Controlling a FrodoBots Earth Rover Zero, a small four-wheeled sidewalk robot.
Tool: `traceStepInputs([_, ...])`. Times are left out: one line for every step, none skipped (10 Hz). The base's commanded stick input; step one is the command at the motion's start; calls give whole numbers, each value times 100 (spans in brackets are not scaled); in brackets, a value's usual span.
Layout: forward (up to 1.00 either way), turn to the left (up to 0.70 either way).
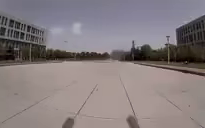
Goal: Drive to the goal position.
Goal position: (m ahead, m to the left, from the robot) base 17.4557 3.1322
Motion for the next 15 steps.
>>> traceStepInputs([70,1])
traceStepInputs([70,1])
traceStepInputs([70,1])
traceStepInputs([70,1])
traceStepInputs([70,1])
traceStepInputs([70,1])
traceStepInputs([70,1])
traceStepInputs([70,1])
traceStepInputs([70,1])
traceStepInputs([70,1])
traceStepInputs([70,1])
traceStepInputs([70,1])
traceStepInputs([70,1])
traceStepInputs([70,1])
traceStepInputs([70,1])
